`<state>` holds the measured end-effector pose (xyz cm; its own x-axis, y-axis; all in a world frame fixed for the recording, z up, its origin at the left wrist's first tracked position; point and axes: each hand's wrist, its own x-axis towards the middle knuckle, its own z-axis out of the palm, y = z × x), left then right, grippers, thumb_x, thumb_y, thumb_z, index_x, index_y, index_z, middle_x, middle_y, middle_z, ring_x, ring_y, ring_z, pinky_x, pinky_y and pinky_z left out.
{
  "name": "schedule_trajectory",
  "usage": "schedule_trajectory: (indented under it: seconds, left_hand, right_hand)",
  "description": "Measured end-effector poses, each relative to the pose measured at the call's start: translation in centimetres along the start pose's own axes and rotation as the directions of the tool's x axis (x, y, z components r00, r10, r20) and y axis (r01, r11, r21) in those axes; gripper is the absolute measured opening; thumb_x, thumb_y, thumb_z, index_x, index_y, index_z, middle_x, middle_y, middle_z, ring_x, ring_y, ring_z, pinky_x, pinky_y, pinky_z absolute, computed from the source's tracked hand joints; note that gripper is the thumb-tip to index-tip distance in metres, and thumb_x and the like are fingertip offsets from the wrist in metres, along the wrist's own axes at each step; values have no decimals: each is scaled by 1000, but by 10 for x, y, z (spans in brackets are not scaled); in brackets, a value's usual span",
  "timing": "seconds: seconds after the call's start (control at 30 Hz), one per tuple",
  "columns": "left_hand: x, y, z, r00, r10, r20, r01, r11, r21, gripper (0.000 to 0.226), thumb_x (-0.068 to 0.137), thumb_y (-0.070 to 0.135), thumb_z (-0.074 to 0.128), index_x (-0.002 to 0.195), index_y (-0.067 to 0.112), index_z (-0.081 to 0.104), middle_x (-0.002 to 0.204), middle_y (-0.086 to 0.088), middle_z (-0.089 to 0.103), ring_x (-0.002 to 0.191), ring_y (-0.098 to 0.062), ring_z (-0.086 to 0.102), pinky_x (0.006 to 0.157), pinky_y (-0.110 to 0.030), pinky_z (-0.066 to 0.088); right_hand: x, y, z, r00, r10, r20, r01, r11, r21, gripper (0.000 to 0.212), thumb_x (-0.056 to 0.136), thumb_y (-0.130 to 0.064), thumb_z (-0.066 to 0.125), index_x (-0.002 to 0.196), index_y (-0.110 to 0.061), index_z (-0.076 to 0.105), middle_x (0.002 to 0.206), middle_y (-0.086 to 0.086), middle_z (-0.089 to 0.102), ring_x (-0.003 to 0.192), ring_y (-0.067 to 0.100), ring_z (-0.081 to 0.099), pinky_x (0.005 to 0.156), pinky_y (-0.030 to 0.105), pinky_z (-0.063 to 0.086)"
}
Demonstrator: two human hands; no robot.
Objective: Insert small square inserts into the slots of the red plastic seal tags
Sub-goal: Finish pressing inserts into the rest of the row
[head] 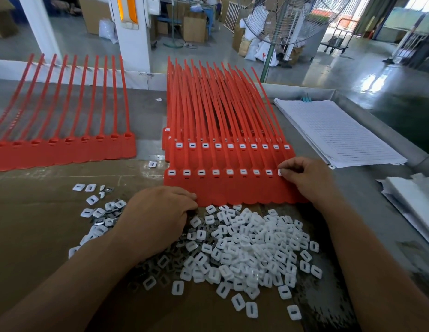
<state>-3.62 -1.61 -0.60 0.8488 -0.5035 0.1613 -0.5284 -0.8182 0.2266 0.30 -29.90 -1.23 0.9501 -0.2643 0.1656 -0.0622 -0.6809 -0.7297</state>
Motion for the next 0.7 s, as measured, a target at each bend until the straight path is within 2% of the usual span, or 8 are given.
schedule_trajectory:
  seconds: [0.1,0.3,0.53,0.63,0.7]
  left_hand:
    - [0,0,0,1000,-2,0,2,1000,-5,38,91,20,38,118,38,58,129,26,48,117,7,44,97,-17,33]
    - [0,-1,0,1000,0,2,0,1000,-7,38,91,20,38,119,37,57,130,26,48,117,7,44,97,-16,32]
    - [1,-2,-1,1000,-2,6,2,1000,0,38,91,21,38,120,39,56,130,27,47,118,7,42,98,-15,32]
    - [1,-1,-2,1000,1,4,-1,1000,2,38,91,22,38,120,39,56,130,27,47,118,7,43,97,-15,32]
    - [1,-2,-2,1000,2,2,-2,1000,-2,38,91,22,38,120,39,56,130,27,47,118,7,43,97,-14,32]
  right_hand:
    - [1,1,1,1000,7,-6,-7,1000,-10,13,80,-11,68,79,-24,68,73,-14,60,70,2,53,74,24,40]
    - [1,0,0,1000,15,9,-15,1000,25,23,77,-9,70,70,-30,64,73,-15,61,71,1,55,75,24,42]
    - [0,-4,2,999,41,-8,-40,995,96,20,75,-6,72,83,-24,70,78,-1,65,80,14,59,83,29,47]
    - [1,-3,2,999,48,-9,-47,997,65,15,75,-7,73,84,-18,72,71,-5,62,72,12,57,81,29,46]
    - [1,-4,2,999,50,-4,-49,997,51,14,74,-8,73,81,-20,72,71,-11,61,73,10,57,83,30,47]
